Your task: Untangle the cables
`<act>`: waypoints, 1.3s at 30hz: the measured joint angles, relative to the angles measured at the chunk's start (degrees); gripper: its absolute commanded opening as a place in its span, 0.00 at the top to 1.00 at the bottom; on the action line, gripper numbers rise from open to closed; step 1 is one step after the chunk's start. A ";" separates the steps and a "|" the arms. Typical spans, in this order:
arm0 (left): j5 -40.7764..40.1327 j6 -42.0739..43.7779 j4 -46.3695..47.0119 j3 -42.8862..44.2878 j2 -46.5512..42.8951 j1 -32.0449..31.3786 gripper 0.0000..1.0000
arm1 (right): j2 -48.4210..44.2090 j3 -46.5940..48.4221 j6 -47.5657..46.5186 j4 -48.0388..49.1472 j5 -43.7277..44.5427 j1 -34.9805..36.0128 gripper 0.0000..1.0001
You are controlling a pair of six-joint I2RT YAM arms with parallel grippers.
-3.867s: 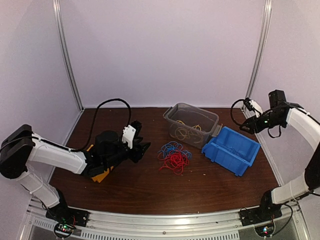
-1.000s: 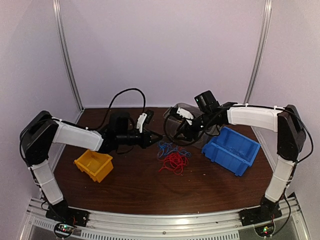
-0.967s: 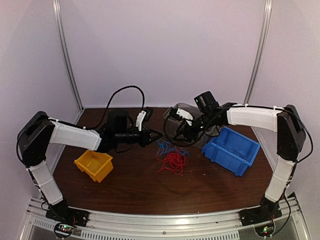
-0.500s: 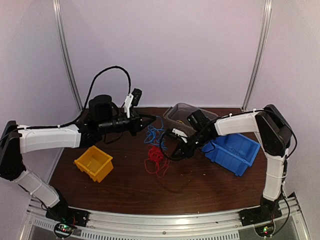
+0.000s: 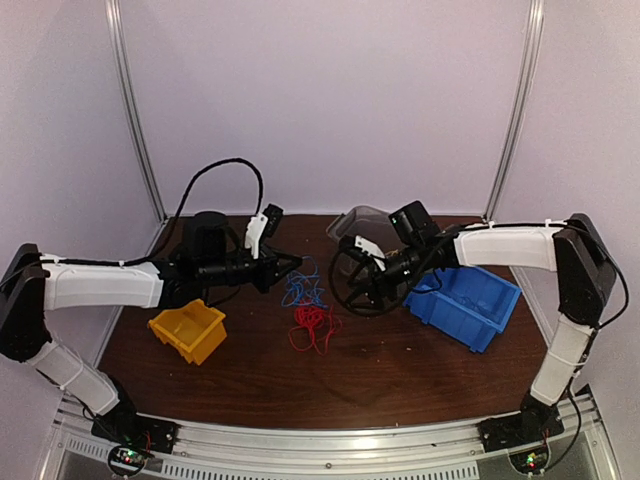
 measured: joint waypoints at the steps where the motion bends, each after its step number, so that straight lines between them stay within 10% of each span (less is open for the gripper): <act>1: -0.24 0.00 -0.02 -0.22 0.00 0.00 1.00 | -0.81 0.39 -0.22 0.68 0.02 0.20 0.17; 20: -6.88 -4.15 -0.74 -2.99 -1.33 0.00 1.00 | 12.26 6.84 3.98 14.47 7.13 8.00 0.21; 30: -9.88 -4.24 -1.77 -3.67 -8.20 0.00 1.00 | 20.96 6.82 15.52 23.96 14.49 9.66 0.98; 39: -16.76 -0.26 -8.28 2.67 -18.10 0.00 1.00 | 21.86 4.87 19.54 27.91 15.08 9.66 1.00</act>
